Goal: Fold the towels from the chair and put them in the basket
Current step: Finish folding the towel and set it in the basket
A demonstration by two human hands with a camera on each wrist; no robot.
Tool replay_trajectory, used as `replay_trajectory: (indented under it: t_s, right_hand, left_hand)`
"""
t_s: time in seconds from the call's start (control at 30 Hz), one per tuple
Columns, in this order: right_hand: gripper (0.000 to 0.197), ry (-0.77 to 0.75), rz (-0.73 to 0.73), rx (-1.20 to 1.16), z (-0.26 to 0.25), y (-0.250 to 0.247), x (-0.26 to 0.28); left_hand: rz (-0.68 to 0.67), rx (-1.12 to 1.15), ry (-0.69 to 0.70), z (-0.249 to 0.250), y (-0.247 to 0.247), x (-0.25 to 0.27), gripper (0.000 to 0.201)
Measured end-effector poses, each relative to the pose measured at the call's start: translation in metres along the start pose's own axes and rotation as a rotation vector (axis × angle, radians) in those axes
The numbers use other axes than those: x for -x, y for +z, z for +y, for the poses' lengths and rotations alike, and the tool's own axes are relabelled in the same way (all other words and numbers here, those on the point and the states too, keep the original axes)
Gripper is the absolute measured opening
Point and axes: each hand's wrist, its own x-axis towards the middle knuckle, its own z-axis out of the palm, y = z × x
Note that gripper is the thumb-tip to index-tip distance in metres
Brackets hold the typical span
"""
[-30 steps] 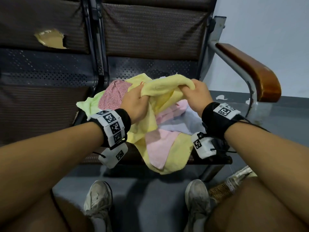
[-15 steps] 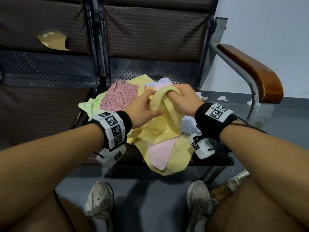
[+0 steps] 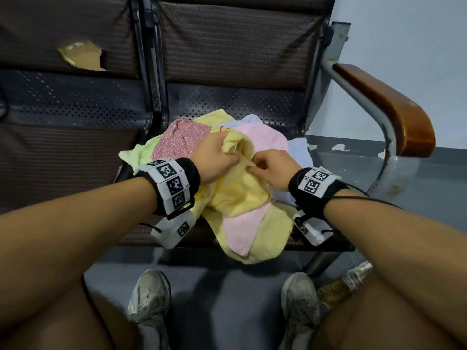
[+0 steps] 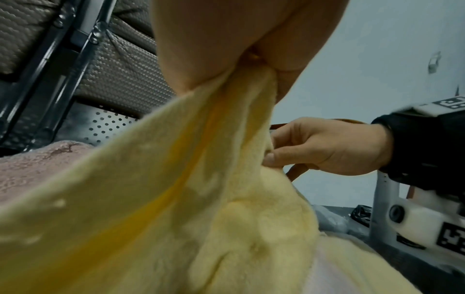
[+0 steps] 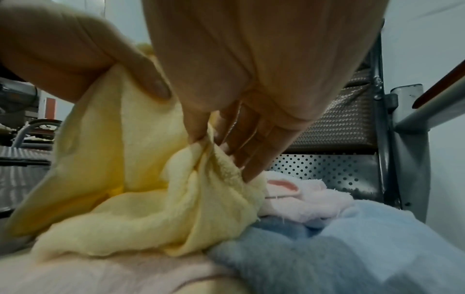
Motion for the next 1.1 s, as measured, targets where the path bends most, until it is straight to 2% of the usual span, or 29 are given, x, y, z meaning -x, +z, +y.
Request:
replay_trajectory:
  t_s: [0.1,0.17,0.23,0.3,0.37,0.43,0.47,0.53,0.6,0.63,0.67,0.73,0.8,0.87,0.93,1.0,1.03,1.1]
  right_hand:
    - [0.028,0.050,0.070,-0.173,0.003,-0.010,-0.003]
    - [0.033,0.050,0.133,-0.280,0.003,-0.015,-0.004]
    - [0.031,0.049,0.098,-0.350,0.002,-0.017,-0.003]
    - [0.027,0.035,-0.013,-0.323,0.000,-0.016,0.000]
    - [0.016,0.000,-0.030,-0.136,0.000,-0.020,0.002]
    - [0.023,-0.028,0.063,-0.037,0.003,-0.027,0.002]
    - [0.025,-0.027,0.120,-0.066,0.003,-0.030,0.002]
    - [0.023,0.017,0.195,-0.275,0.001,-0.036,0.003]
    - [0.018,0.058,0.223,-0.496,-0.003,-0.036,0.003]
    - [0.011,0.059,0.225,-0.522,-0.005,-0.036,0.003]
    - [0.004,0.029,0.226,-0.479,-0.007,-0.036,0.004]
    - [0.024,-0.062,0.240,-0.310,-0.005,-0.035,0.006]
    - [0.023,-0.068,0.284,-0.201,0.001,-0.033,0.006]
    - [0.017,0.032,0.331,-0.114,0.012,-0.032,0.004]
    - [0.016,0.204,0.321,-0.017,0.022,-0.032,0.003]
    - [0.027,0.311,0.291,0.003,0.026,-0.033,0.003]
    - [0.032,0.328,0.295,-0.083,0.026,-0.033,0.002]
    - [0.030,0.339,0.364,-0.476,0.019,-0.037,0.000]
  left_hand:
    - [0.116,-0.128,-0.050,-0.010,-0.005,-0.007,0.018]
    - [0.184,-0.162,-0.090,-0.017,-0.011,-0.012,0.018]
    - [0.251,-0.222,-0.114,-0.018,-0.016,-0.015,0.018]
    - [0.301,-0.277,-0.134,-0.018,-0.018,-0.016,0.014]
    - [0.345,-0.267,-0.179,-0.015,-0.019,-0.017,0.021]
    - [0.350,-0.240,-0.219,-0.014,-0.021,-0.017,0.023]
    - [0.335,-0.244,-0.231,-0.014,-0.021,-0.017,0.020]
    - [0.277,-0.271,-0.259,-0.012,-0.018,-0.016,0.021]
    - [0.242,-0.334,-0.284,-0.007,-0.014,-0.016,0.037]
    - [0.234,-0.353,-0.283,-0.005,-0.013,-0.017,0.041]
    - [0.226,-0.358,-0.273,-0.003,-0.013,-0.019,0.044]
    - [0.247,-0.339,-0.266,0.003,-0.014,-0.022,0.048]
    - [0.331,-0.244,-0.302,0.009,-0.015,-0.024,0.045]
    - [0.394,-0.079,-0.275,0.011,-0.012,-0.025,0.037]
    - [0.421,0.088,-0.165,0.016,-0.009,-0.022,0.044]
    - [0.433,0.177,-0.092,0.021,-0.009,-0.021,0.046]
    - [0.435,0.174,-0.096,0.021,-0.009,-0.023,0.041]
    - [0.453,0.137,-0.153,0.020,-0.009,-0.026,0.021]
